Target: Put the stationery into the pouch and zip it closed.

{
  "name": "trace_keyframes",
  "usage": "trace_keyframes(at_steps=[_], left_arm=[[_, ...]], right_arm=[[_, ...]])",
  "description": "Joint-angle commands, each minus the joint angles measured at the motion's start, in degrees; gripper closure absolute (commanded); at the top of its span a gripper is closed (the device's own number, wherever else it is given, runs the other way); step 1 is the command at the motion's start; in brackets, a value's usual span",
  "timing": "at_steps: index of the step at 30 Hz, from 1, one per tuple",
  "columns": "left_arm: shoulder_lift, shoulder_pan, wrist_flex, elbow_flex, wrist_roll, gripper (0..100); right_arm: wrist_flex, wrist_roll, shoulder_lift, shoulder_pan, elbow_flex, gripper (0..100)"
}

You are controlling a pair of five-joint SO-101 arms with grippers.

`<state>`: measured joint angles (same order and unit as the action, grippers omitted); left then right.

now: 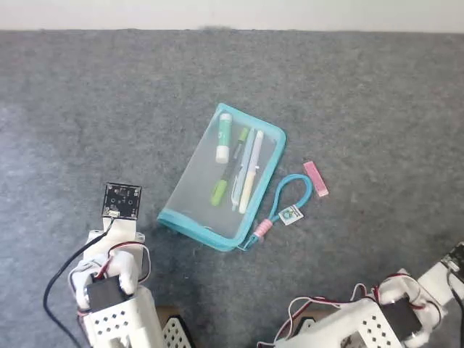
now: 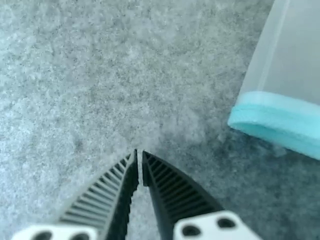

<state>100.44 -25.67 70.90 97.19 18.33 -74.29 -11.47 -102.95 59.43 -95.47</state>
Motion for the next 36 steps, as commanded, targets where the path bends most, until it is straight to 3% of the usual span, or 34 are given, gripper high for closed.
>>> trace_keyframes(at_steps=[1, 4, 10, 13, 36], left_arm=[[0.9, 0.1, 0.3, -0.7, -1.3, 99], [0.9, 0.1, 0.3, -0.7, -1.3, 99], [0.9, 0.1, 0.3, -0.7, -1.3, 99], [0.9, 0.1, 0.3, -0.7, -1.3, 99], [0.9, 0.1, 0.3, -0.7, -1.3, 99]], right_arm=[[-0.6, 0.6, -1.0, -1.7, -1.1, 99.1], [-0.6, 0.5, -1.0, -11.7, -1.1, 99.1], [-0.7, 0.5, -0.9, -38.4, -1.1, 99.1], [-0.7, 0.6, -1.0, -47.4, -1.1, 99.1], [-0.7, 0.6, -1.0, -49.5, -1.1, 99.1]])
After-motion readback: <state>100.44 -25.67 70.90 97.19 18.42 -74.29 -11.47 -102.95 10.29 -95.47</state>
